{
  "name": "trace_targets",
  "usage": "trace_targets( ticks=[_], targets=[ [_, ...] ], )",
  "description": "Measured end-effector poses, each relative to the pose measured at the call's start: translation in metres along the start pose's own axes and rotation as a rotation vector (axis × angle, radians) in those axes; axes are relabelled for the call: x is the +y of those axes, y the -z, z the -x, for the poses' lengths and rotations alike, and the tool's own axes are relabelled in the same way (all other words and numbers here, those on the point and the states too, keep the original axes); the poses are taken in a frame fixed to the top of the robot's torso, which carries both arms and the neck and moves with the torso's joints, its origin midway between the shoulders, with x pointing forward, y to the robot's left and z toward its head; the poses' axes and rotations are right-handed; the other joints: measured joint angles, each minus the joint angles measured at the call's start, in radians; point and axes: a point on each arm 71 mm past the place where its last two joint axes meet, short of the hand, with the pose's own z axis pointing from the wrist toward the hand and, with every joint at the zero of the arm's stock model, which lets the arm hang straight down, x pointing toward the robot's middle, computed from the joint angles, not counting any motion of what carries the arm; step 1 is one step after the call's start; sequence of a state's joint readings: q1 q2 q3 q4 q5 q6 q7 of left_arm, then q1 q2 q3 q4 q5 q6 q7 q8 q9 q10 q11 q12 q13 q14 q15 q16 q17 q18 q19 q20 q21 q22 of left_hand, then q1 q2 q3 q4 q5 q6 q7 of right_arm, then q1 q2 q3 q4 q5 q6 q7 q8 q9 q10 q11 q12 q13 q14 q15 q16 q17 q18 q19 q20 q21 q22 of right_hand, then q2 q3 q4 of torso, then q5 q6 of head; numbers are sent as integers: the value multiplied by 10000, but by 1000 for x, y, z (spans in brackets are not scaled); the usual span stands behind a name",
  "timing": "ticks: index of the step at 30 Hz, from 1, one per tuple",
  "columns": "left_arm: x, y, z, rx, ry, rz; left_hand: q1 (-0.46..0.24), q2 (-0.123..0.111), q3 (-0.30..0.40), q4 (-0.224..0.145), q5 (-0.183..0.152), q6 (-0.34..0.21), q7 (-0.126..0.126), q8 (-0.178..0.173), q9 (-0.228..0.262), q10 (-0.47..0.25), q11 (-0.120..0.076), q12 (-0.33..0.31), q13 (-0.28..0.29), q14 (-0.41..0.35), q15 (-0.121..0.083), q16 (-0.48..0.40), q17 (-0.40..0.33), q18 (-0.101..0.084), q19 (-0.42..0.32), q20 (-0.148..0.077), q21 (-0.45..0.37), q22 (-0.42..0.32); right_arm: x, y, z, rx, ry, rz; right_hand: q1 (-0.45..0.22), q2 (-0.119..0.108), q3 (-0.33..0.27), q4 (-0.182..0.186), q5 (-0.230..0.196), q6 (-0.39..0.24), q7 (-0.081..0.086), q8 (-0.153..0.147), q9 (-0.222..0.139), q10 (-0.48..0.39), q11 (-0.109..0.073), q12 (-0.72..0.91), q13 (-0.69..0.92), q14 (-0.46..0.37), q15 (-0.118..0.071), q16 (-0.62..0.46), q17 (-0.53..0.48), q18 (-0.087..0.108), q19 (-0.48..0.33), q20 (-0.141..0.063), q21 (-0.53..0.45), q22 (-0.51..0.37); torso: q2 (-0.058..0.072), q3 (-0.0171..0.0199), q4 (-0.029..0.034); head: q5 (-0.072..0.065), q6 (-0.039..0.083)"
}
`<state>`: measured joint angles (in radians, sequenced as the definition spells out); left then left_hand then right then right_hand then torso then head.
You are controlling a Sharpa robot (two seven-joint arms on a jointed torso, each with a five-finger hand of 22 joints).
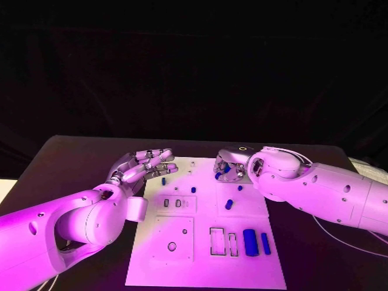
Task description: Assemble the parts on the task board
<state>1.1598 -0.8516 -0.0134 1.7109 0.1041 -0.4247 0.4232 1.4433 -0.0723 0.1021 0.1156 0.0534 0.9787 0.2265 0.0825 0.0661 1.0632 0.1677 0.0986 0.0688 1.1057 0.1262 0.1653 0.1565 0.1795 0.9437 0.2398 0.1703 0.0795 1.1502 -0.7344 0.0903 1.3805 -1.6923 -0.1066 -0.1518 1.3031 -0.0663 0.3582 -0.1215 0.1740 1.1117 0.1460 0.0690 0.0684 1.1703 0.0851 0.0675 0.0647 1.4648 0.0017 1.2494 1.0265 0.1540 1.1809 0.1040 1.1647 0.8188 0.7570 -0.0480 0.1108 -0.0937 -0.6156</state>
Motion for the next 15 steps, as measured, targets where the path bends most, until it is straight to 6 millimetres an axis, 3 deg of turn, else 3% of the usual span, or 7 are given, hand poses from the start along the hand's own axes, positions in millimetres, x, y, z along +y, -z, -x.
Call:
trace_targets(
  ticks=[15],
  targets=[
    [0,-1,0,-16,33,28,0,0,0,0,0,0,0,1,0,0,0,0,0,12,-12,0,11,-1,-1,0,0,1,-1,-2,1,-77,-1,-4,76,81,399,376,-395,416,-184,86,32,470,-156,-8,4,-1,-75,369,381,2,86,-54,361,436,58,-22,26,-61,-22]
  ],
)
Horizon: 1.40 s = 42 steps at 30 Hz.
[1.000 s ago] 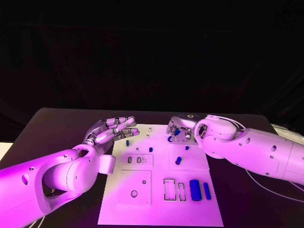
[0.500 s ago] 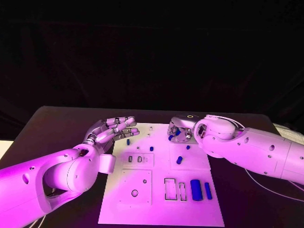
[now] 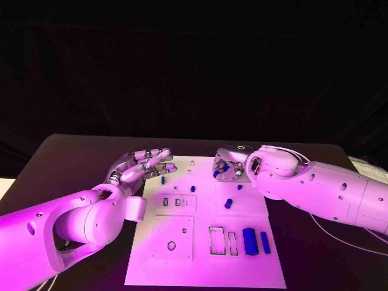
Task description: Assemble the parts on the task board
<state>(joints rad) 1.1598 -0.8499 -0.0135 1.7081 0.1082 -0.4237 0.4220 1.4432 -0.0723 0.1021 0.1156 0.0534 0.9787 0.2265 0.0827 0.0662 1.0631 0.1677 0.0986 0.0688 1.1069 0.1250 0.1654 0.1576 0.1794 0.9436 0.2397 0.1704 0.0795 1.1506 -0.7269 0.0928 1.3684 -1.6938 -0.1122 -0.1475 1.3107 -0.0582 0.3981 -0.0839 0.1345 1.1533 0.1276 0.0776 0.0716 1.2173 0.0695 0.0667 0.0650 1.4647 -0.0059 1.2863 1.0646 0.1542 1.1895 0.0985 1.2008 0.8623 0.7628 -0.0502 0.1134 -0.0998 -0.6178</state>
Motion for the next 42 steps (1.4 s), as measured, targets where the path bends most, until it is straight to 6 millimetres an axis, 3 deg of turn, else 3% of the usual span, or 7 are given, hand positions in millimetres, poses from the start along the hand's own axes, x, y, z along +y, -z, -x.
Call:
trace_targets(
  ticks=[3,6,10,14,24,31,42],
  targets=[
    [0,0,0,-12,10,7,0,0,0,0,0,0,0,0,0,0,0,0,0,0,0,0,0,0,0,0,0,0,1,1,0,-178,-56,42,71,72,172,18,-227,119,4,40,6,100,-27,12,4,0,0,41,45,1,20,-20,42,69,10,-1,12,-9,0],
    [0,0,1,-29,18,17,0,0,0,0,0,0,0,-35,0,0,0,0,0,0,0,0,-1,-1,32,-33,0,0,4,1,2,-492,-149,116,135,136,320,17,-269,133,-10,50,40,115,-41,13,0,36,-35,94,111,-153,36,-37,113,134,14,-3,27,-13,9],
    [0,0,1,-43,26,25,0,0,0,0,0,0,0,-35,0,0,0,0,0,-1,0,0,8,0,36,-36,0,0,8,0,7,-1090,-301,161,174,175,436,33,-308,135,-12,49,40,114,-41,9,-5,35,-35,94,91,-153,36,-37,114,147,22,-12,41,-14,55],
    [0,0,1,-33,42,33,0,0,0,0,0,0,0,-35,1,0,0,0,1,-1,1,0,7,-1,36,-36,0,1,14,-6,11,-1659,-473,184,222,187,801,-6,-326,9,113,-68,43,-105,103,8,-11,36,-35,22,-160,-152,-83,-3,113,56,38,-18,54,1,50],
    [0,0,-1,24,108,54,40,39,-27,-27,0,0,0,-35,1,0,0,0,1,33,-33,1,6,0,35,-37,0,2,27,-22,17,-2398,-690,161,316,113,941,26,-405,-4,123,-100,43,-123,121,0,-36,35,-34,17,-121,-153,-130,19,205,138,73,-31,96,-12,87],
    [1,0,-2,60,135,62,40,39,-27,-27,0,0,0,-35,1,0,0,0,1,33,-34,1,5,-2,35,-37,0,2,31,-29,19,-2489,-701,139,335,87,976,10,-424,-18,134,-109,43,-124,122,-20,-23,35,-34,94,24,-152,-130,19,272,257,112,-58,163,-113,55],
    [1,0,-2,89,159,73,40,39,-1,-53,0,0,0,-34,1,0,0,0,1,33,-33,1,15,0,35,-37,0,-9,35,-33,18,-2327,-680,165,277,-70,979,11,-424,-21,132,-128,42,-125,124,-20,3,35,-34,133,91,-152,-128,21,316,332,195,-77,218,-141,19]
  ],
)
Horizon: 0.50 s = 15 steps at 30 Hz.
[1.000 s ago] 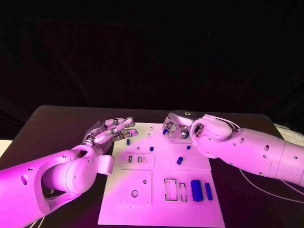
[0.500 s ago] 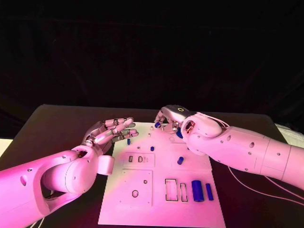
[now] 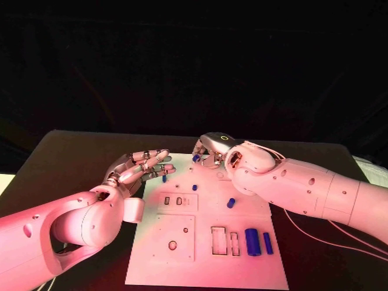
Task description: Assemble the parts on the task board
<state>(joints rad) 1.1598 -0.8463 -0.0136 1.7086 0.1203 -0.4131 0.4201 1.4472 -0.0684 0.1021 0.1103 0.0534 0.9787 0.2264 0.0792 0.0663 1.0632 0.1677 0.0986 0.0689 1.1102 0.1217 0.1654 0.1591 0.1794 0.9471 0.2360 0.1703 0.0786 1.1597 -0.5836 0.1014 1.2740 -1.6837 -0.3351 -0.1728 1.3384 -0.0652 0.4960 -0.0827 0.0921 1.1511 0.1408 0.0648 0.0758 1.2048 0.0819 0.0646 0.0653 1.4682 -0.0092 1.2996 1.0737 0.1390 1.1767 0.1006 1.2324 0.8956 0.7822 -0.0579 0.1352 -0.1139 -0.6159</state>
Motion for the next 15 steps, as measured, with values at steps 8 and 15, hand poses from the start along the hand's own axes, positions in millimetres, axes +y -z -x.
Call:
trace_targets(
  ticks=[8,15],
  targets=[
    [0,0,0,8,7,7,0,0,0,0,0,0,0,0,0,0,0,0,0,0,0,0,-1,-1,0,0,0,0,1,-2,0,163,54,0,-52,-52,27,27,0,-16,-9,-9,-3,0,1,1,-6,-38,38,38,9,0,36,36,32,0,15,-7,9,20,-47],
    [0,0,0,20,13,15,0,0,0,0,0,0,0,0,0,0,0,0,0,0,0,0,-2,0,0,0,0,1,1,-5,-1,198,109,-83,-201,-200,9,130,-76,-98,70,-34,-10,-182,49,5,-4,-15,60,-4,-202,1,-16,81,34,-117,35,-18,6,23,-55]
  ],
)
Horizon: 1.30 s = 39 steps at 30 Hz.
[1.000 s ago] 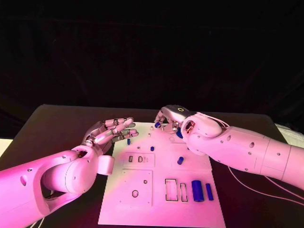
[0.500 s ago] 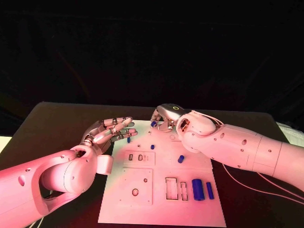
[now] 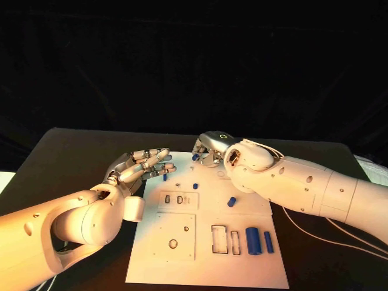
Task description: Assemble the parts on the task board
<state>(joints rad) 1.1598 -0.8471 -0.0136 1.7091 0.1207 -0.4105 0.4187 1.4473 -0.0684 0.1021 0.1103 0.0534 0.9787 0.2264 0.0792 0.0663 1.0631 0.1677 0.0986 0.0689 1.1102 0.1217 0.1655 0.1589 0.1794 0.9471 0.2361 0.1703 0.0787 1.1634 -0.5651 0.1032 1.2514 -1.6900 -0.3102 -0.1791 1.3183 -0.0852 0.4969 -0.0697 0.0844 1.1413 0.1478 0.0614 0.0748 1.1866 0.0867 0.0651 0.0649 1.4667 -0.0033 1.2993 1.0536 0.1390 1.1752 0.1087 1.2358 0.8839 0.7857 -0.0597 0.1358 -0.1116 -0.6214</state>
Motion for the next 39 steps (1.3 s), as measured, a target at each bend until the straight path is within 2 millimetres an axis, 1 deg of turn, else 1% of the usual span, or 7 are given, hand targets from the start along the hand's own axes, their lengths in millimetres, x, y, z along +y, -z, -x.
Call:
trace_targets(
  ticks=[12,17,22,28,35,38,39],
  targets=[
    [0,0,0,11,6,9,0,0,-29,-29,0,0,0,0,0,0,0,-37,0,0,0,-38,10,1,35,35,0,0,-2,-2,-4,77,91,-241,-147,-451,-187,263,-72,-817,211,42,-98,-967,234,8,-31,-20,232,-350,-596,0,-362,149,-244,-414,18,-7,8,-11,-48],
    [0,0,0,14,8,10,0,0,-29,-29,0,0,0,0,0,0,0,-37,0,0,0,-38,10,2,35,35,0,1,-1,-1,-3,66,59,-195,-74,-547,-578,308,-127,-1401,258,41,-98,-1520,321,8,-30,-20,302,-502,-866,0,-491,204,-359,-608,23,-11,2,-6,-55],
    [0,0,1,1,5,10,39,39,-29,-29,0,0,0,0,0,0,0,-37,0,0,0,-38,9,1,35,35,0,-11,-2,9,3,-49,-2,-60,-74,-547,-666,355,-78,-1405,263,41,-92,-1505,333,41,-9,-19,302,-561,-897,1,-542,185,-409,-668,24,-7,-1,-33,-28],
    [-1,1,4,-23,1,7,39,39,-29,-29,0,0,0,-48,0,0,0,-37,0,-1,0,-38,8,0,34,35,0,-11,-25,37,24,-293,-212,-365,-230,-458,-854,741,173,-1317,228,41,-82,80,191,805,268,-4,162,-187,-319,2,-279,109,-230,-344,8,5,-67,-131,23],
    [-1,1,5,-1,13,6,39,39,2,-59,0,0,0,-48,0,0,0,-88,1,0,1,-38,18,0,34,35,-42,-11,-59,61,35,-93,-991,-1456,-500,-729,-1546,1134,402,-1793,-36,40,-93,2437,-428,2406,1483,-1,-222,539,833,1,378,-272,243,435,-36,19,-200,-137,74],
    [-1,1,5,15,21,7,39,39,2,-59,0,0,0,-48,0,0,0,-95,0,-1,0,-38,18,-1,34,35,-42,-11,-75,69,33,186,-1504,-2063,-415,-797,-2375,1402,731,-1863,-101,40,-64,2485,-542,5945,5290,-1,-362,1057,1669,-163,755,-315,519,912,-60,31,-249,-131,78],
    [-1,1,5,21,23,7,39,39,3,-60,0,0,0,-48,1,0,0,-95,0,-1,1,-38,18,0,35,35,-42,-11,-79,70,32,276,-1635,-2220,-240,-685,-2743,1567,780,-1869,-99,40,-52,2183,-499,7358,6882,-4,-402,1222,1931,-161,816,-308,580,1019,-65,35,-257,-130,78]
  ],
)
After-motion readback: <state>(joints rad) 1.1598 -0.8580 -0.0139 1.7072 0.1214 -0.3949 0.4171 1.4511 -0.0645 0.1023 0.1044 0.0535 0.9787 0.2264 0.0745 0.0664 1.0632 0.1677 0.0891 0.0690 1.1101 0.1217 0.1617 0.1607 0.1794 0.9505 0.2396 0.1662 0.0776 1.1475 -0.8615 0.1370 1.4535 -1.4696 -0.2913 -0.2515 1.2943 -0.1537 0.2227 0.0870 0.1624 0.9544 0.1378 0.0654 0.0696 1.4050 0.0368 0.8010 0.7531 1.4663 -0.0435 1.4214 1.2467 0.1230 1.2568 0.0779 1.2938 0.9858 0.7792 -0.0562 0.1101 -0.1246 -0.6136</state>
